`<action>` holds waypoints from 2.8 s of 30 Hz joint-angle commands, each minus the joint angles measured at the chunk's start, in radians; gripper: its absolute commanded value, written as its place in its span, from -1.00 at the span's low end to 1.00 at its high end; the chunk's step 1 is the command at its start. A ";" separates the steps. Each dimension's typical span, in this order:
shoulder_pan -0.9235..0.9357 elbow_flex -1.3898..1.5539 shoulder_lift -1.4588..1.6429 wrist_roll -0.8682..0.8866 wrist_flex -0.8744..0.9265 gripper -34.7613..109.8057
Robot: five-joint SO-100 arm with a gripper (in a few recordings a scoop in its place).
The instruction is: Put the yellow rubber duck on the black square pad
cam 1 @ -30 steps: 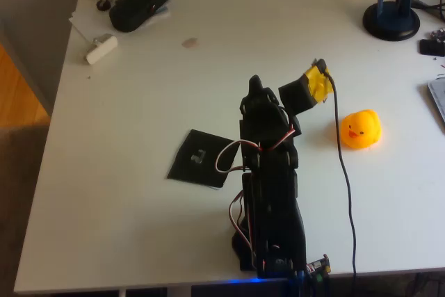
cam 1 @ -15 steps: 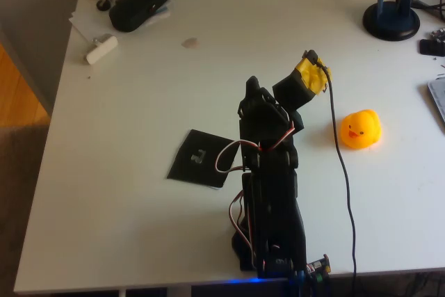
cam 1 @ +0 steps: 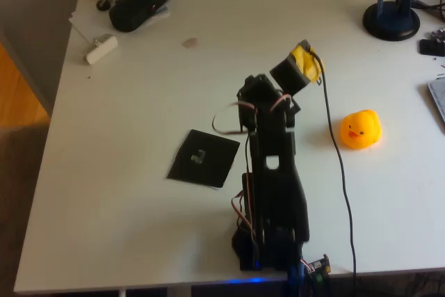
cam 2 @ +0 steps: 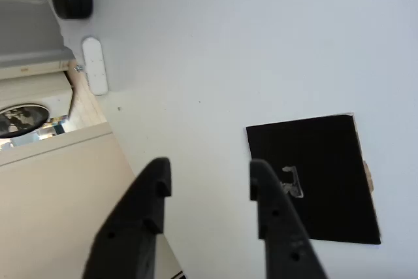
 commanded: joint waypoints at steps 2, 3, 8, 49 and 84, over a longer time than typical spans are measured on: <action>0.077 -0.169 -0.189 -0.015 0.003 -0.34; 0.112 -0.189 -0.232 -0.015 0.003 -0.34; 0.305 -0.249 -0.414 -0.043 0.002 -0.33; 0.888 -0.149 -0.557 -0.856 -0.009 -0.33; 0.897 -0.272 -0.871 -0.870 -0.230 -0.01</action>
